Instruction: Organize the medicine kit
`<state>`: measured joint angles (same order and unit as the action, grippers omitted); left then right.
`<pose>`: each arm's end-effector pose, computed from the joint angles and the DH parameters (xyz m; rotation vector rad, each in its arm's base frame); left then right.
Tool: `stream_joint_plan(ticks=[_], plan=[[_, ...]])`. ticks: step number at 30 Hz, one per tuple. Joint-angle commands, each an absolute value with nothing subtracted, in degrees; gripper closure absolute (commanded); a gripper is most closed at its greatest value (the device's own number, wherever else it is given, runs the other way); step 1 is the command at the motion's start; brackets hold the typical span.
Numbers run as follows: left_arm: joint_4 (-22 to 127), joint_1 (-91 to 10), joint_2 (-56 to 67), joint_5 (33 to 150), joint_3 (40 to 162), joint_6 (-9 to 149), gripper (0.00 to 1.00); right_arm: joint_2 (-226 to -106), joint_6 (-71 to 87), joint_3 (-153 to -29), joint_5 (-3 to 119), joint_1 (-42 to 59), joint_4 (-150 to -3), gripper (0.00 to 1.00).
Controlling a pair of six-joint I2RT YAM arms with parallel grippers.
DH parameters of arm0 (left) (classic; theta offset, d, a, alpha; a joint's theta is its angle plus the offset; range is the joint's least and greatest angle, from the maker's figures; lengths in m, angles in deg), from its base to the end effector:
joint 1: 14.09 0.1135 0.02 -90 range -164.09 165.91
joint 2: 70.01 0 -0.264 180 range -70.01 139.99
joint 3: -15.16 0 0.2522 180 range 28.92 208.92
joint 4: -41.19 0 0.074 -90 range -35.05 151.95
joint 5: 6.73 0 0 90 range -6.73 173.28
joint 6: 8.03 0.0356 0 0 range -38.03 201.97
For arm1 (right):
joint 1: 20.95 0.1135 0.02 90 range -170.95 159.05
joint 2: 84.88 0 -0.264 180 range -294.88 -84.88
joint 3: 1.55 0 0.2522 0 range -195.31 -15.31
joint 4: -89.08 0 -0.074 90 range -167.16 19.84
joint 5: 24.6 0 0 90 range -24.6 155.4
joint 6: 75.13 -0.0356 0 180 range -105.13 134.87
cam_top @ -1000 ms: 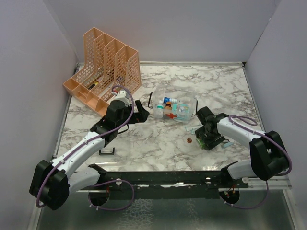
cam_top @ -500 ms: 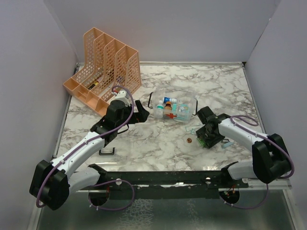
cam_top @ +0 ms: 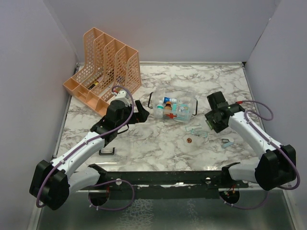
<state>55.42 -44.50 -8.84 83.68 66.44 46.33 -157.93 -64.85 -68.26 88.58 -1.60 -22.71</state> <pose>0.2079 -0.1223 0.2567 -0.0897 2.0691 -0.7376 0.2142 0.0604 0.2353 1.4019 2.2630 -0.0796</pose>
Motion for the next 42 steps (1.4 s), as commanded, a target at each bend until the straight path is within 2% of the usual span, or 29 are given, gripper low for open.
stream_joint_plan(ticks=[1, 6, 10, 20, 33, 42], plan=[[54.5, -44.7, -10.4, 82.0, 65.7, 47.0, 0.01, -158.9, -58.1, -72.5, 93.1, -8.5, -24.5, 0.45], [55.5, -44.7, -10.7, 81.0, 66.1, 47.9, 0.01, -164.0, -54.2, -77.5, 88.9, -16.3, -29.0, 0.45], [55.6, -44.7, -10.5, 80.3, 66.3, 48.6, 0.01, -170.0, -57.7, -82.4, 85.4, -20.2, -29.3, 0.43], [58.6, -44.7, -9.2, 76.5, 69.2, 52.4, 0.01, -185.2, -71.2, -90.3, 77.3, -21.2, -28.4, 0.43], [60.2, -44.6, -6.6, 75.3, 71.0, 54.8, 0.01, -189.7, -86.4, -91.1, 75.4, -21.2, -26.2, 0.44], [60.6, -44.6, -6.1, 75.2, 71.5, 55.5, 0.01, -190.8, -93.2, -91.3, 78.3, -21.1, -23.2, 0.40]])
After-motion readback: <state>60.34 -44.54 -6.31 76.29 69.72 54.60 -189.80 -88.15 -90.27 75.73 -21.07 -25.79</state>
